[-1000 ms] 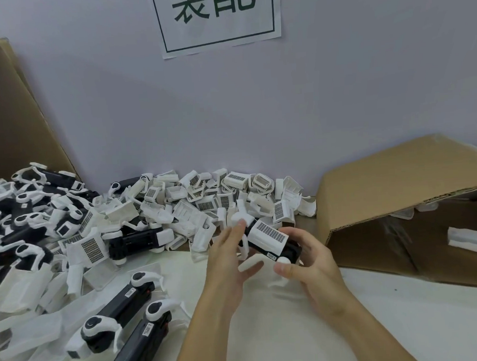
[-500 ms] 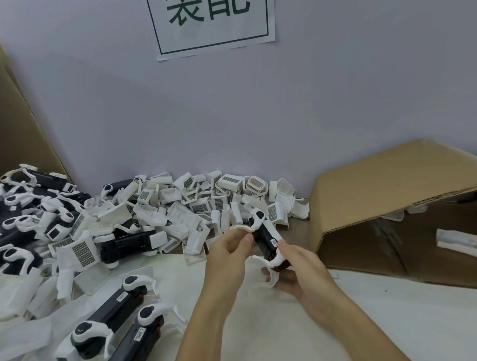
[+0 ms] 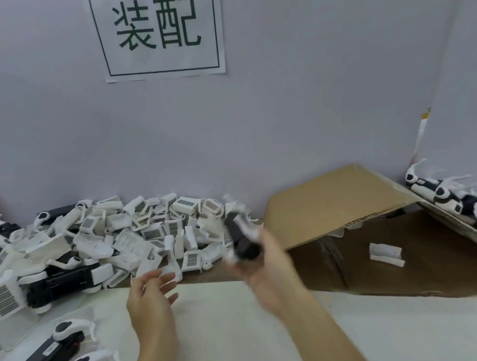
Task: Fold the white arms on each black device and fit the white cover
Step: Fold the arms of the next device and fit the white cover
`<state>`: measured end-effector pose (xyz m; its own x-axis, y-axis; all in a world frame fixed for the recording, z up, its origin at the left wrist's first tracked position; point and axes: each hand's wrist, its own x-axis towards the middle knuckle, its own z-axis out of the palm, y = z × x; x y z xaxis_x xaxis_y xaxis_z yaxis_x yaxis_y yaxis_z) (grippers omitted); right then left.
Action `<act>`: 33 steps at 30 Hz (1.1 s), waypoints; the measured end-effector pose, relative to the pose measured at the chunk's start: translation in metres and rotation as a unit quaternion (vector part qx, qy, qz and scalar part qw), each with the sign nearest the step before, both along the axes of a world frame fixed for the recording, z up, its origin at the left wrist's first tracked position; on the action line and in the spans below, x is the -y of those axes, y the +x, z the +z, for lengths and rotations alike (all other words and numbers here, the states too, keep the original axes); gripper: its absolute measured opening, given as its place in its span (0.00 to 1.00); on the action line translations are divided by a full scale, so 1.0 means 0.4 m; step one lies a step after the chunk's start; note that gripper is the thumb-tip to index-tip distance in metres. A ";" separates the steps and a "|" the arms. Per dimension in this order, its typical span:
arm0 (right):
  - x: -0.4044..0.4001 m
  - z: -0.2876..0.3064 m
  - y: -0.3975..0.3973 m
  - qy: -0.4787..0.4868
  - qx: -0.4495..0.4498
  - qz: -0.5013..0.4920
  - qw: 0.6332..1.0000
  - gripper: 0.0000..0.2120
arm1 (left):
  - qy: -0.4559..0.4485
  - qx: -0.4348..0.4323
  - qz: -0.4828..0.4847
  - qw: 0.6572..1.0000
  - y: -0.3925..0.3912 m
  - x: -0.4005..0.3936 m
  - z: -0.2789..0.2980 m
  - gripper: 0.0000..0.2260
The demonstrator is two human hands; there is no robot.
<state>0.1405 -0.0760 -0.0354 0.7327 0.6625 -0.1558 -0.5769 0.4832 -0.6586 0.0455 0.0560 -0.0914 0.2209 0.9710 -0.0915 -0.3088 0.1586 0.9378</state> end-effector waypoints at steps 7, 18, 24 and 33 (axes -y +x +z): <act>0.170 0.209 0.174 0.209 0.005 -0.183 0.961 0.33 | 0.033 -0.029 -0.050 0.998 0.010 0.010 -0.007 0.12; 0.022 -0.166 -0.044 -0.303 0.353 -0.012 0.885 0.08 | 0.067 -0.108 -0.121 0.985 0.027 0.044 -0.024 0.12; 0.026 -0.162 -0.046 -0.299 0.371 -0.014 0.879 0.05 | 0.122 -0.166 -0.123 0.971 0.018 0.053 -0.036 0.11; 0.030 -0.165 -0.047 -0.276 0.403 -0.030 0.872 0.11 | 0.201 -0.225 -0.158 0.940 0.005 0.072 -0.031 0.11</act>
